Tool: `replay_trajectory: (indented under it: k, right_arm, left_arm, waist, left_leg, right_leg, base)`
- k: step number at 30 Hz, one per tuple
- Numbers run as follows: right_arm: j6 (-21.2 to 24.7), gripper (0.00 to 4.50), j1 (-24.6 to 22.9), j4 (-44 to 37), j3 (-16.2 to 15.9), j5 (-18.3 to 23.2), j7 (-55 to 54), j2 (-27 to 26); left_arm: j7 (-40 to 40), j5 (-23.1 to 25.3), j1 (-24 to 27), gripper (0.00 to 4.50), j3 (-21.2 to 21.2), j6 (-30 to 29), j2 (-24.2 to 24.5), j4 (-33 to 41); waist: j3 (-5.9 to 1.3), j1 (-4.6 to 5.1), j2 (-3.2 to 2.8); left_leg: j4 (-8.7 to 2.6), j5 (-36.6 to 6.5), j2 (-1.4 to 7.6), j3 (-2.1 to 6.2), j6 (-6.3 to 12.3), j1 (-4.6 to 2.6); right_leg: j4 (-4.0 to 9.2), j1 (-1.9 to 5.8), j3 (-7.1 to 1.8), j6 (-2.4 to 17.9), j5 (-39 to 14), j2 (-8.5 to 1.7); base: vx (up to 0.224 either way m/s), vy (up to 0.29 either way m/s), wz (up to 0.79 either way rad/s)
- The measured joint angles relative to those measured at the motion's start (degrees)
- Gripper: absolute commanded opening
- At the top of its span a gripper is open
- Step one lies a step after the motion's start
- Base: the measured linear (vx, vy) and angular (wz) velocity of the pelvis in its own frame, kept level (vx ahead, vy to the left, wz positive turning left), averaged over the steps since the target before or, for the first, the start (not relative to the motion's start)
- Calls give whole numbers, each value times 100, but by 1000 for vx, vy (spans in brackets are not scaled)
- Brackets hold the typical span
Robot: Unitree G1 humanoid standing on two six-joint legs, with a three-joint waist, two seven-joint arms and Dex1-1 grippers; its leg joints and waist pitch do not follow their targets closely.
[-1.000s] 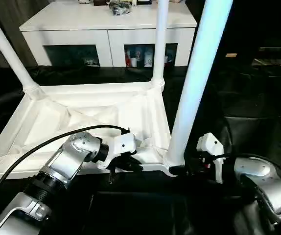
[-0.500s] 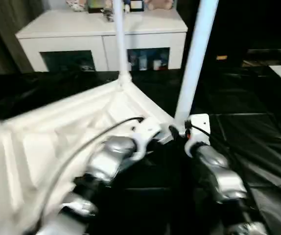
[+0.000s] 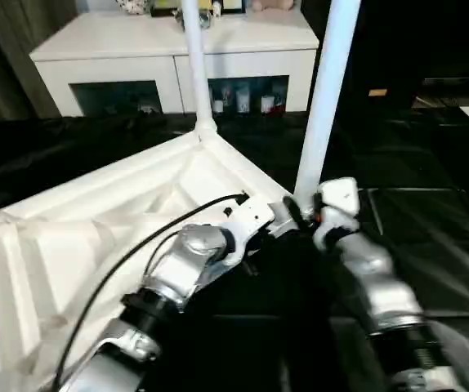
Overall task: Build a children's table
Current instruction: Rotate leg to tighten
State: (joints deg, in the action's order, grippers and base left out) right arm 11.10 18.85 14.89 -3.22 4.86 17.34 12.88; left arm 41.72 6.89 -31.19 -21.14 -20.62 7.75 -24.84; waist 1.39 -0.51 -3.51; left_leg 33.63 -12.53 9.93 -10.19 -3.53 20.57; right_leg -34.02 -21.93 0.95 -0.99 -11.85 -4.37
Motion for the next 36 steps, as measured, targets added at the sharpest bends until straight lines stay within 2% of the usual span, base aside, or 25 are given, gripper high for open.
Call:
replay_trajectory:
  k: [3,5,8,16,19,22,23,31,36]
  right_arm:
    - [149,405,-461,-511,-304,272,1305,765]
    - [123,405,-808,-815,-485,439,2179,1331]
    - [123,405,-1042,-976,-570,612,2897,1685]
    - [209,405,-1037,-1199,-814,802,3445,1665]
    - [223,380,-1027,-1199,-847,806,3525,1673]
    - [231,368,-1028,-1199,-854,811,3619,1675]
    - [235,347,-1027,-1199,-853,811,3636,1675]
    - [343,291,-1027,-1199,-852,896,3687,1653]
    - [352,279,-890,-913,-826,708,3100,1246]
  left_arm:
    - [631,-123,83,0,-30,225,416,154]
    - [1293,-318,180,0,-71,479,883,308]
    - [2210,-593,389,0,-121,736,1434,557]
    - [2869,-716,455,0,-305,444,1668,939]
    - [2889,-721,459,0,-347,487,1669,939]
    - [2909,-720,459,0,-347,488,1682,938]
    - [2916,-720,460,0,-347,482,1683,938]
    - [2924,-721,457,0,-349,447,1693,941]
    - [2598,-614,405,0,-288,322,1586,809]
  waist:
    - [4,-28,4]
    - [7,-38,5]
    - [12,-39,12]
    - [21,-91,25]
    - [20,-144,24]
    - [20,-140,25]
    - [20,-140,25]
    - [19,-139,25]
    - [14,-94,37]
  left_leg:
    - [7,1,4,1,3,11]
    - [4,7,4,0,19,16]
    - [-1,15,6,-1,33,17]
    - [12,13,3,-13,35,-7]
    - [12,14,5,-13,35,-10]
    - [13,14,5,-14,35,-10]
    - [14,14,5,-14,35,-10]
    - [19,14,5,-13,35,-14]
    - [24,1,5,-15,10,-40]
  right_leg:
    - [4,-3,0,-14,-11,3]
    - [10,-7,0,-11,-17,3]
    - [5,-12,1,-2,-25,5]
    - [1,-11,-5,-1,-25,-4]
    - [-5,-11,-3,0,-25,-4]
    - [-7,-11,-4,0,-25,-4]
    - [-7,-10,-4,0,-25,-4]
    - [-12,-8,-4,0,-25,-4]
    - [-24,20,-10,7,-20,-3]
  base:
    - [0,0,0]
    - [0,0,0]
    - [0,0,0]
    - [0,0,0]
    - [0,0,0]
    - [0,0,0]
    - [0,0,0]
    - [0,0,0]
    - [0,0,0]
